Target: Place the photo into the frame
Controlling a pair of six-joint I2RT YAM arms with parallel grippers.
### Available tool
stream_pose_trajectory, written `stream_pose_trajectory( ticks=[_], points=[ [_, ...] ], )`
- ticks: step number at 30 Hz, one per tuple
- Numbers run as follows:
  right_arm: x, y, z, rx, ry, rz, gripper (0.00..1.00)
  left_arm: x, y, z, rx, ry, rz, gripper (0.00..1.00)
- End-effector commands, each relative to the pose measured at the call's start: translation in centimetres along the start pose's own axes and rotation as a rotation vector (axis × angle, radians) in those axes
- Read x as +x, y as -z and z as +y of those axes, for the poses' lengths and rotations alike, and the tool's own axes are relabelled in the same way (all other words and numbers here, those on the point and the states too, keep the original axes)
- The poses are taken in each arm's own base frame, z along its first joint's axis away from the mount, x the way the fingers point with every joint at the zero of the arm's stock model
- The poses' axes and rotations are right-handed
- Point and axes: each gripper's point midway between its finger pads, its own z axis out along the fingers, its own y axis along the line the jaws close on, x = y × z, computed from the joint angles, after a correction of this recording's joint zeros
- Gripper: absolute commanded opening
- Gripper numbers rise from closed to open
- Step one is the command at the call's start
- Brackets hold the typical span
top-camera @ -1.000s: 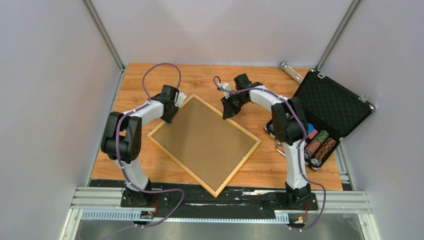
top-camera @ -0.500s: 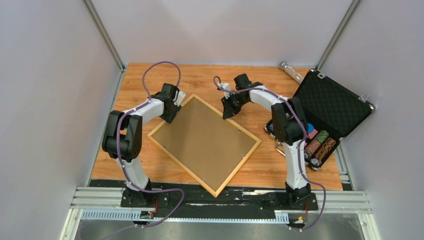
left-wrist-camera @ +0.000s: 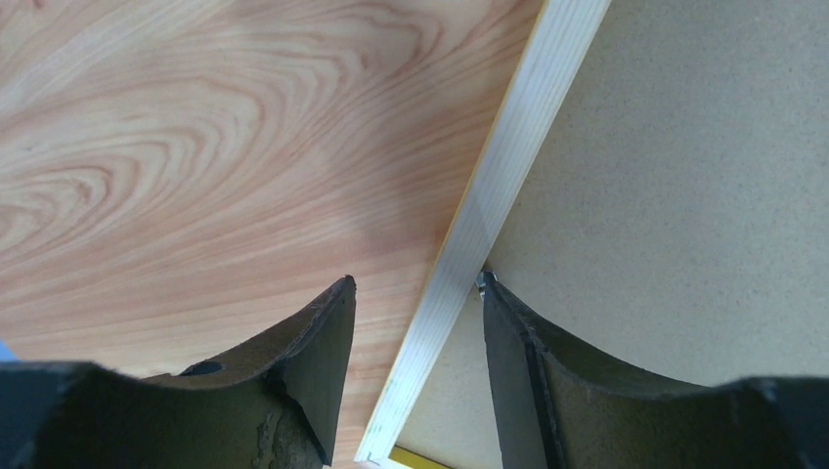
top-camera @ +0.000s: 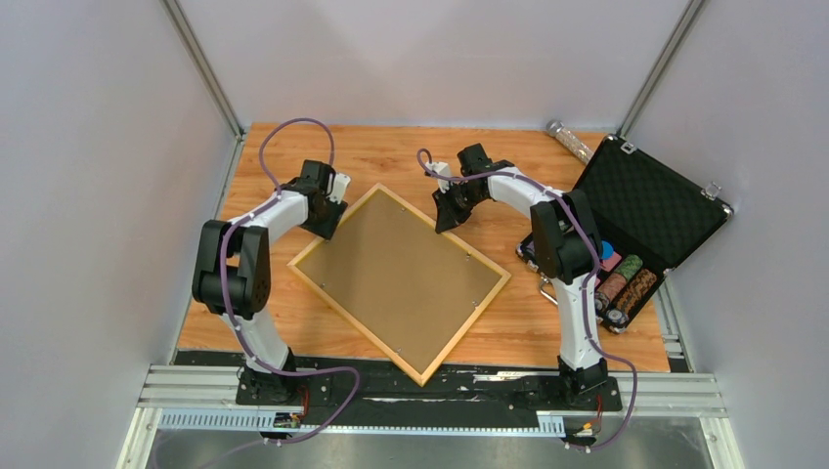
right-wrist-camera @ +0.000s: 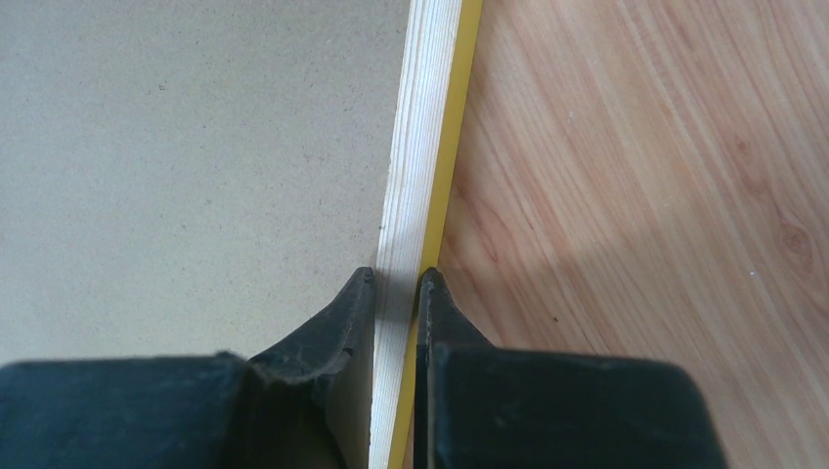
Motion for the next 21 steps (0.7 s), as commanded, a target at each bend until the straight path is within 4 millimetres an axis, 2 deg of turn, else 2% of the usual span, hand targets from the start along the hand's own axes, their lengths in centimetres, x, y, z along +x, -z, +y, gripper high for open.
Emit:
stream_pose_trajectory(
  ticks=[1, 12, 21],
  points=[
    [8.8, -1.5, -1.9, 0.041, -0.099, 0.258, 0.02, 0.5, 1.6, -0.8, 0.070, 0.055, -0.007, 0.59],
    [8.8, -1.4, -1.8, 0.041, -0.099, 0.258, 0.02, 1.6, 0.0, -1.7, 0.113, 0.054, 0.045, 0.59],
    [8.8, -1.4, -1.8, 0.044, -0.097, 0.259, 0.02, 0.9, -1.0, -1.3, 0.091, 0.071, 0.037, 0.45]
  ],
)
